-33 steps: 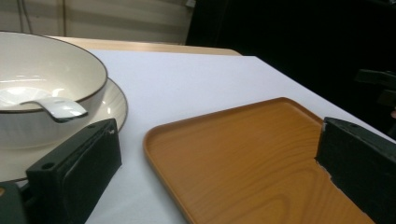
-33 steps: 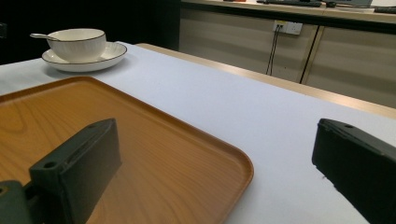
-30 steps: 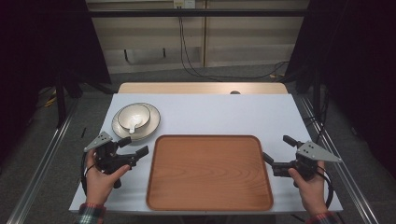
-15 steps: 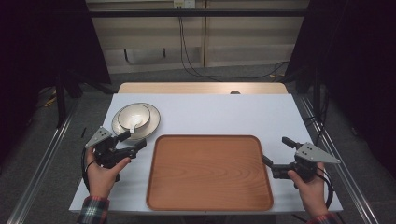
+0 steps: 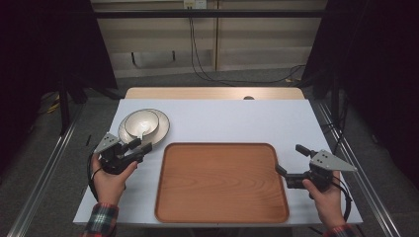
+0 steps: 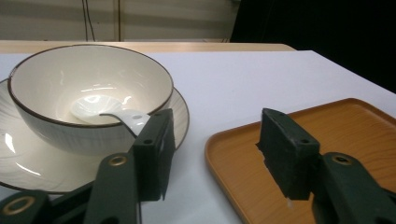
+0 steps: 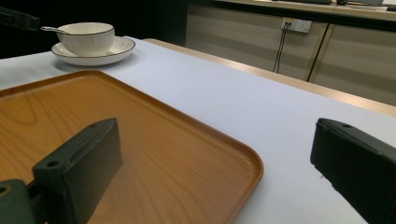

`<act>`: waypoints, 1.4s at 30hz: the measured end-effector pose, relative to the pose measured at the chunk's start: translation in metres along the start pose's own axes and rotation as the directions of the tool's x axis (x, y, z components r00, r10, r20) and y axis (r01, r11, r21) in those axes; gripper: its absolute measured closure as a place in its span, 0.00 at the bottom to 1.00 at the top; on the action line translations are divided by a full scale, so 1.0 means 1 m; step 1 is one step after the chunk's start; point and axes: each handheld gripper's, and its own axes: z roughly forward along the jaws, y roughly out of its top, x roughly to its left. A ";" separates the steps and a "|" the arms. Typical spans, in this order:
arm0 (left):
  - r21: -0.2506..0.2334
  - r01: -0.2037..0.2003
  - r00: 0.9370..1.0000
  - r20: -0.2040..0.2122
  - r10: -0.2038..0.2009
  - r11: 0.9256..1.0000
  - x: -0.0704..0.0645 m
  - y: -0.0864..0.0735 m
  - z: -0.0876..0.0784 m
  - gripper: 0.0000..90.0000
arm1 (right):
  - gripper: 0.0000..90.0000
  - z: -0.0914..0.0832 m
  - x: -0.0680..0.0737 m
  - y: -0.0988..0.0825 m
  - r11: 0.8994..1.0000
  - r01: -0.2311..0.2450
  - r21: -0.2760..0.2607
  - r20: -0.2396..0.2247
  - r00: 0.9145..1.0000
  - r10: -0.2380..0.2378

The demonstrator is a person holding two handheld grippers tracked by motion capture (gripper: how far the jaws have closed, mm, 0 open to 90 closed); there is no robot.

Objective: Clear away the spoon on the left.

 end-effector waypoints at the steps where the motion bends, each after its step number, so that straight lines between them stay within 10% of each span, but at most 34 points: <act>1: 0.006 0.003 1.000 -0.006 -0.003 1.000 0.001 0.000 0.000 0.55 | 0.02 0.000 0.000 0.000 1.000 0.000 0.000 0.000 1.000 0.000; 16: -0.011 0.022 0.999 -0.041 -0.022 1.000 0.007 -0.008 0.011 0.94 | 0.02 0.005 0.000 -0.002 1.000 0.017 0.015 -0.025 1.000 -0.016; 42: 0.010 0.131 0.985 -0.110 -0.129 0.991 0.020 -0.009 0.003 0.74 | 0.02 0.006 0.003 -0.001 0.999 0.031 0.021 -0.022 0.999 -0.031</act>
